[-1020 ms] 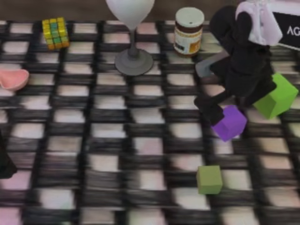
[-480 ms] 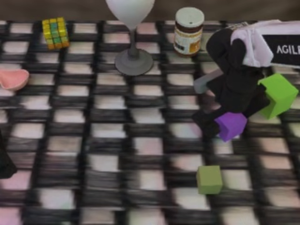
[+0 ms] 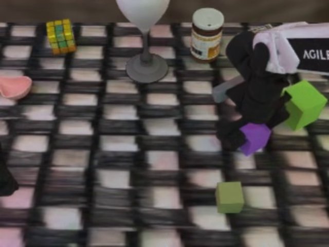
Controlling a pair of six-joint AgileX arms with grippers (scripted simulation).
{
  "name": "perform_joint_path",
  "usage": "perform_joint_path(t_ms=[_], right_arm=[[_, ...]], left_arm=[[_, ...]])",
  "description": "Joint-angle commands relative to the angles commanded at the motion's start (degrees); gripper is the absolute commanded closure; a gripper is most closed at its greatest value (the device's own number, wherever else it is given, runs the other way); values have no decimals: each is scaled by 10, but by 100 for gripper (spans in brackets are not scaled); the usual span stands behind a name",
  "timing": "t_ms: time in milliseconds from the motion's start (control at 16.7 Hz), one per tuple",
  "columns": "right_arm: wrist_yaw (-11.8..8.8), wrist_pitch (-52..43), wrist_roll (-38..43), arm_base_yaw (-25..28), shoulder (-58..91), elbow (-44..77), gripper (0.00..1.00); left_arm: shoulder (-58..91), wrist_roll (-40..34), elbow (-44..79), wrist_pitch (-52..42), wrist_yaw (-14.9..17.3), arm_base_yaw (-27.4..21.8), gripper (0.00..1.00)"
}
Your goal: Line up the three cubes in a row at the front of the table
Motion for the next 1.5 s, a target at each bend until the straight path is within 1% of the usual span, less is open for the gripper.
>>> perform_joint_path(t_ms=[300,360,900,1020,1320,1500], right_arm=[[0,0,0,0,0,0,98],[0,0,0,0,0,0,100],[-2,-7,1,-1,-14,5,100],[-2,-29,0,1,-21,22,100],[-2,-130,1,4,-56,83,100],[-2,-140,0,4,-62,91,100]], left_arm=[[0,0,0,0,0,0,0],[0,0,0,0,0,0,0],[0,0,0,0,0,0,0],[0,0,0,0,0,0,0],[0,0,0,0,0,0,0],[0,0,0,0,0,0,0]])
